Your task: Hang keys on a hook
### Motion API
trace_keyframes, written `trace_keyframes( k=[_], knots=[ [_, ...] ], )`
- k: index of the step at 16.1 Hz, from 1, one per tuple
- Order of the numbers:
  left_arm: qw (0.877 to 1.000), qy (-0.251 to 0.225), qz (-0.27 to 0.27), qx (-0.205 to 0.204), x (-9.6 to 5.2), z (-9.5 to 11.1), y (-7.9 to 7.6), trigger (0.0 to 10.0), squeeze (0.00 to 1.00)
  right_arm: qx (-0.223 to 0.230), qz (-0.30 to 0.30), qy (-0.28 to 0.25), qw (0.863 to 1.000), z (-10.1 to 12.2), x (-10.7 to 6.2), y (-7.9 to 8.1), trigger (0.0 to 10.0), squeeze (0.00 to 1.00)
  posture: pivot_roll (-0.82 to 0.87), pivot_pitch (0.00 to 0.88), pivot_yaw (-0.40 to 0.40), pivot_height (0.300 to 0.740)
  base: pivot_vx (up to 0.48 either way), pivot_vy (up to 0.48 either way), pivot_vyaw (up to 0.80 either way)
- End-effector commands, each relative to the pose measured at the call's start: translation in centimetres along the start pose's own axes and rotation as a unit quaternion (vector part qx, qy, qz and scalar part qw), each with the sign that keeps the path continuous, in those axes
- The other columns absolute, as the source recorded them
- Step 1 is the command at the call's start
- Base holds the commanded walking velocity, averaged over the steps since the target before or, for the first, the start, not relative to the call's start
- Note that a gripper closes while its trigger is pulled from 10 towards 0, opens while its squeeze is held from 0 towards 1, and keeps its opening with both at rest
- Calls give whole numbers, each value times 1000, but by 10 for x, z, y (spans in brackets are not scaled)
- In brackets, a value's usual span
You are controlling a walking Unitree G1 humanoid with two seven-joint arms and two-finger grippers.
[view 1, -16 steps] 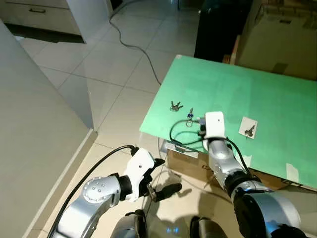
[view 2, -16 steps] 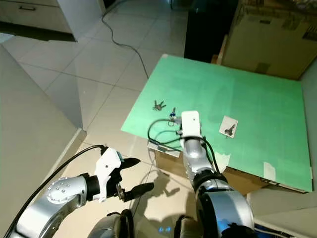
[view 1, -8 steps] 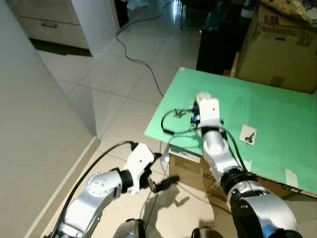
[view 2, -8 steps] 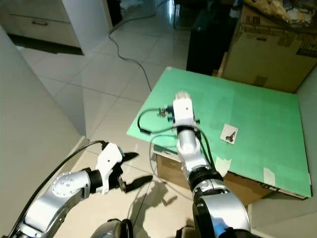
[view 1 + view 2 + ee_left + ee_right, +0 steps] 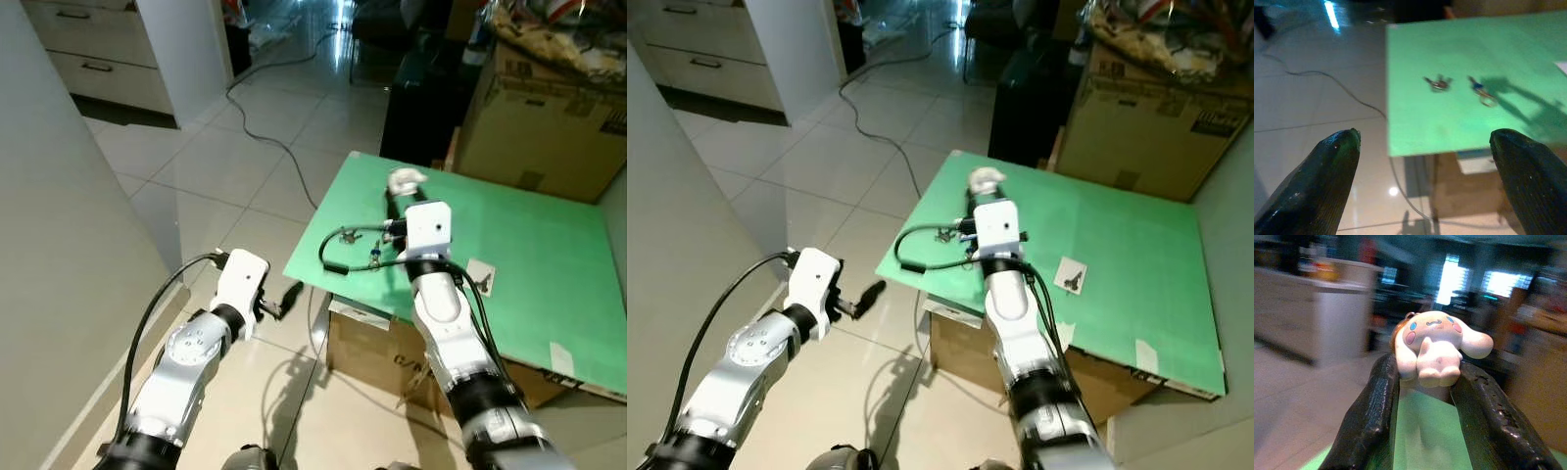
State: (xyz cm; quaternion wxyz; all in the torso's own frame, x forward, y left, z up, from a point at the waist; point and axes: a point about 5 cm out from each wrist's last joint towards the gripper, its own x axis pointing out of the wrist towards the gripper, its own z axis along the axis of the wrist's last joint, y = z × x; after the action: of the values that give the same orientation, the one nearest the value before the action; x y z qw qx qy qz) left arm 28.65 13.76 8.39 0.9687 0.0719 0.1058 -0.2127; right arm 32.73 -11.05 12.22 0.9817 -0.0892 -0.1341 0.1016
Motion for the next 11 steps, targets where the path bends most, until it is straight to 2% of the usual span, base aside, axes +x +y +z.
trace_keyframes(
  k=[1, 2, 3, 5, 7, 8, 9, 11],
  knots=[
    [999, 2, 46, -13, -1, -3, 11, 10000, 0, 7, 49, 2, 999, 2, -5, 6, 0, 0, 37, 30, 39, 740, 0, 0, 0],
    [993, -5, 108, -40, -4, -5, 24, 10000, 0, 26, 26, 17, 999, -5, -12, -4, 0, 0, 38, 23, 37, 740, 0, 0, 0],
    [988, -8, 144, -56, -8, -6, 31, 10000, 0, 31, 14, 22, 999, -8, -17, -8, 0, 0, 42, 22, 37, 740, 0, 0, 0],
    [963, -49, 260, -50, -35, -3, 56, 10000, 0, 29, 2, 35, 999, -13, -47, -13, 0, 0, 52, 17, 33, 740, 0, 0, 0],
    [955, -68, 284, -44, -49, 2, 58, 10000, 0, 48, -27, 56, 997, -16, -67, -17, 0, 0, 59, 10, 26, 740, 0, 0, 0],
    [958, -71, 277, -36, -53, 3, 53, 10000, 0, 58, -36, 66, 996, -18, -72, -17, 0, 0, 60, 6, 24, 740, 0, 0, 0],
    [960, -68, 269, -35, -54, 1, 49, 10000, 0, 66, -33, 74, 995, -20, -73, -16, 0, 0, 62, 2, 23, 740, 0, 0, 0],
    [964, -56, 260, -28, -49, -4, 48, 10000, 0, 86, -6, 87, 992, -20, -63, -14, 0, 0, 65, 0, 16, 740, 0, 0, 0]
  ],
)
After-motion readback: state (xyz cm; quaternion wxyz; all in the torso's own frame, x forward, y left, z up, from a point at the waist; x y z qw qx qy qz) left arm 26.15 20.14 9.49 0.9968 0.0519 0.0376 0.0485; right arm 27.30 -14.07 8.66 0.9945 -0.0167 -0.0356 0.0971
